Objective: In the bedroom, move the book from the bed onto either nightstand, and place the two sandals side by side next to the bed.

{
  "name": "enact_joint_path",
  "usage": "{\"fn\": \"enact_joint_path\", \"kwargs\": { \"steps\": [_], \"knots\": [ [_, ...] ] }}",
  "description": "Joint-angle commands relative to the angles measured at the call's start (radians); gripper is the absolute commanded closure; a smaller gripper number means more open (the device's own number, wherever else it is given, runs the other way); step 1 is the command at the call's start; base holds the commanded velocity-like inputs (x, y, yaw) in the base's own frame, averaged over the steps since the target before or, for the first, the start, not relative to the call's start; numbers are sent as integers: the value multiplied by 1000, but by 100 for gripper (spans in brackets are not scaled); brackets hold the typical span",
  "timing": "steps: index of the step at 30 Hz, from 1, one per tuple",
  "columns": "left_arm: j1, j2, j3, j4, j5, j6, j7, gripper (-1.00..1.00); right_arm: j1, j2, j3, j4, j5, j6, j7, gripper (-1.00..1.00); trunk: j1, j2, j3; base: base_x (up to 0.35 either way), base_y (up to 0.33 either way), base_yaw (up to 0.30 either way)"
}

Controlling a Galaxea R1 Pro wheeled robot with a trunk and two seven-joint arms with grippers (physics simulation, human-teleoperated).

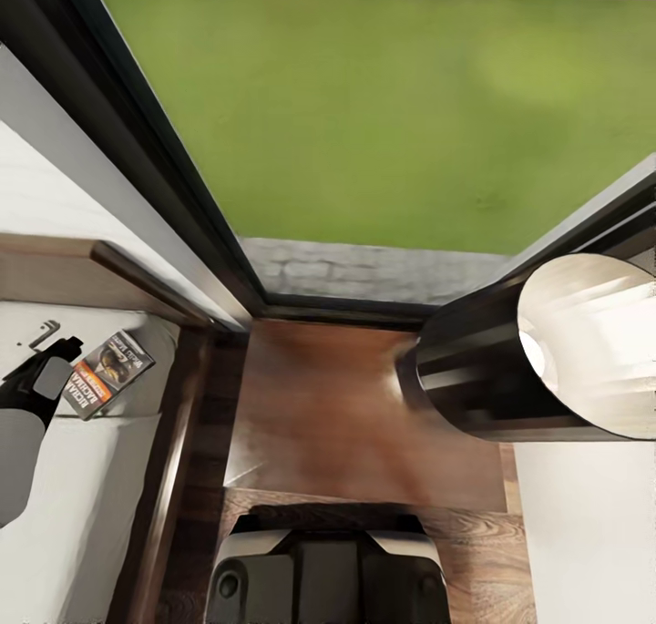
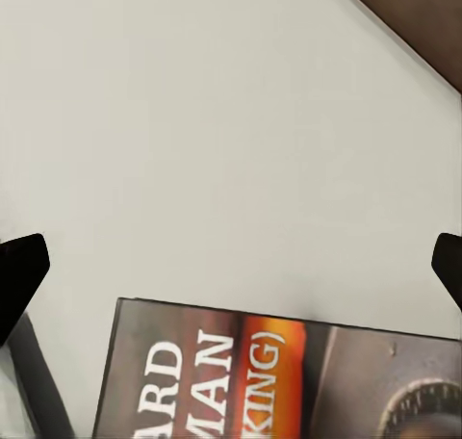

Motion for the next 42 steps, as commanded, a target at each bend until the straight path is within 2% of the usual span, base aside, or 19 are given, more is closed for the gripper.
{"fn": "enact_joint_path", "kwargs": {
  "steps": [1,8,25,29,42],
  "knots": [
    [0,0,1,-1,8,5,2,-100,-1,-1,-8,4,-4,-2,5,-100,-4,7,3,0,0,0],
    [0,0,1,3,9,28,-46,-100,-1,-1,-7,4,-4,-2,5,-100,-31,56,25,0,0,0],
    [0,0,1,24,9,29,-52,-100,-1,-1,-7,4,-4,-2,5,-100,-96,175,78,0,0,0],
    [0,1,2,37,9,29,-87,-100,-1,-1,-6,4,-4,-2,5,-100,-111,203,91,0,0,0],
    [0,3,2,48,11,30,-125,-100,-1,-1,-6,4,-4,-2,5,-100,-161,294,131,0,0,0]
  ]
}}
